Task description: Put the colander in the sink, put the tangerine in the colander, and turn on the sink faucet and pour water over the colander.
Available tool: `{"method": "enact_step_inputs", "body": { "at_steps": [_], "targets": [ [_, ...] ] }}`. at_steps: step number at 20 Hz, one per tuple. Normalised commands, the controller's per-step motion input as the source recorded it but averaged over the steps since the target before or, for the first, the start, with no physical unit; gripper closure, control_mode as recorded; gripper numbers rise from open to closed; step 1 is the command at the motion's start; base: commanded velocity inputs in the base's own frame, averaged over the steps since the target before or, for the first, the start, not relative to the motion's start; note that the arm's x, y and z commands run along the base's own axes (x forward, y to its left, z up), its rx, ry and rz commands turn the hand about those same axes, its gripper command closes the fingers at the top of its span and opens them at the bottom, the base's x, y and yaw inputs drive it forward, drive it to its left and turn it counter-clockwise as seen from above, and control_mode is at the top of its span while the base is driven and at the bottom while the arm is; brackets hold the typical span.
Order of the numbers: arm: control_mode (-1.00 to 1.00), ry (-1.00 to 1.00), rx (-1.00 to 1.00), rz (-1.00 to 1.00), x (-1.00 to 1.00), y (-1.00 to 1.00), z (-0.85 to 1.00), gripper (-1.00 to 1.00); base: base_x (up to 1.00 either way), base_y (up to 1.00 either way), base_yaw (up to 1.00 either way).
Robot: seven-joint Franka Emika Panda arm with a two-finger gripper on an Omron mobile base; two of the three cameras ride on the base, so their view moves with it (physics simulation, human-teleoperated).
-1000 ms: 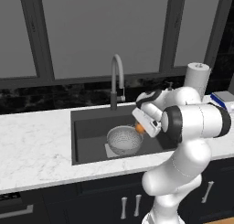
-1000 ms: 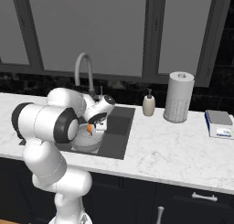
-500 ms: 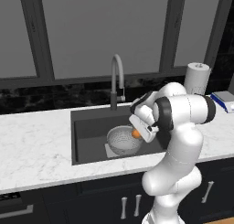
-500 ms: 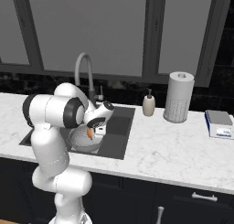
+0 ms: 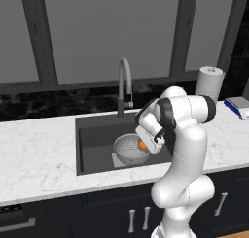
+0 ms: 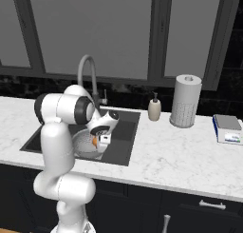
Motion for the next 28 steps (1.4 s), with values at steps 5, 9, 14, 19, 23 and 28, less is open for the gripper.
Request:
{"method": "enact_step_inputs", "body": {
  "at_steps": [5, 9, 14, 19, 23, 28],
  "targets": [
    [-1.0, 0.0, 0.0, -0.03, 0.18, 0.13, -0.44, 1.0, 0.0, 0.0, 0.0],
    [-1.0, 0.0, 0.0, -0.02, 0.16, 0.11, -0.42, 1.0, 0.0, 0.0, 0.0],
    [-1.0, 0.0, 0.0, -0.03, 0.05, 0.16, -0.28, 1.0, 0.0, 0.0, 0.0],
    [-1.0, 0.0, 0.0, -0.03, 0.01, 0.18, -0.27, -1.0, 0.0, 0.0, 0.0],
    [-1.0, 0.0, 0.0, -0.02, 0.0, 0.16, -0.25, -1.0, 0.0, 0.0, 0.0],
    [-1.0, 0.0, 0.0, -0.01, 0.0, 0.26, -0.24, -1.0, 0.0, 0.0, 0.0]
  ]
}}
